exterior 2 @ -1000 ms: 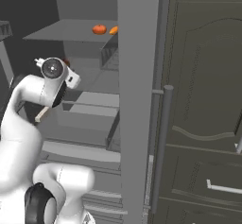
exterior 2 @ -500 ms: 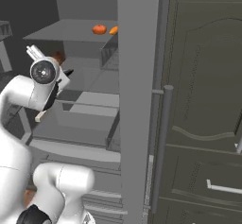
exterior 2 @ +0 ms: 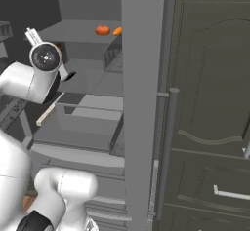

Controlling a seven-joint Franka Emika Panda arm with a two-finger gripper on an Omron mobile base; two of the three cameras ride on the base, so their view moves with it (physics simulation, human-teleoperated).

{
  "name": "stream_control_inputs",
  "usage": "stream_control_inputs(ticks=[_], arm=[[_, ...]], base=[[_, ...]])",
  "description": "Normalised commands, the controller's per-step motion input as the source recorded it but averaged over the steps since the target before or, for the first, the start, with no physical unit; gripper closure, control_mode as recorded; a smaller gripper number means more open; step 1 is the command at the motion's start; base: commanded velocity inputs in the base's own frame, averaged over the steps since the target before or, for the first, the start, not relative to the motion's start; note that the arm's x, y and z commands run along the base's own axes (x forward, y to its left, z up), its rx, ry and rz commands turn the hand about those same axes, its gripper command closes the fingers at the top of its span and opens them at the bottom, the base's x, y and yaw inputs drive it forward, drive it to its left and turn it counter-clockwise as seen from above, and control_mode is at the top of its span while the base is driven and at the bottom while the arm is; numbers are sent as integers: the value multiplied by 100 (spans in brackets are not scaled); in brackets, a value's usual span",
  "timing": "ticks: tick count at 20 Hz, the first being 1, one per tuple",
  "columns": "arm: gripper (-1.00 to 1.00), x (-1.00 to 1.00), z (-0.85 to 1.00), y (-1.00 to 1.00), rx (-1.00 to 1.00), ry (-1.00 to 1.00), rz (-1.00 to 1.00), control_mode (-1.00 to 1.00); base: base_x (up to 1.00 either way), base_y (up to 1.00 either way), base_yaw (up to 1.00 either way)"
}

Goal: Gather the squash and carrot from the fridge and place them on a tray on the dining counter. Then gather the fish and chicken drumstick from the fridge and place them on the other tray.

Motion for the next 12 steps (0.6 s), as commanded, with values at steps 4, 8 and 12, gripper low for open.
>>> stream_control_inputs(ticks=[4, 8, 12], arm=[[100, -80, 1, 12, 0, 1, -5, -100], [100, -39, 0, -4, -15, -15, -3, -100], [100, -57, 0, -16, -24, -10, 0, -100]], base=[[0, 0, 0], [0, 0, 0], [0, 0, 0]])
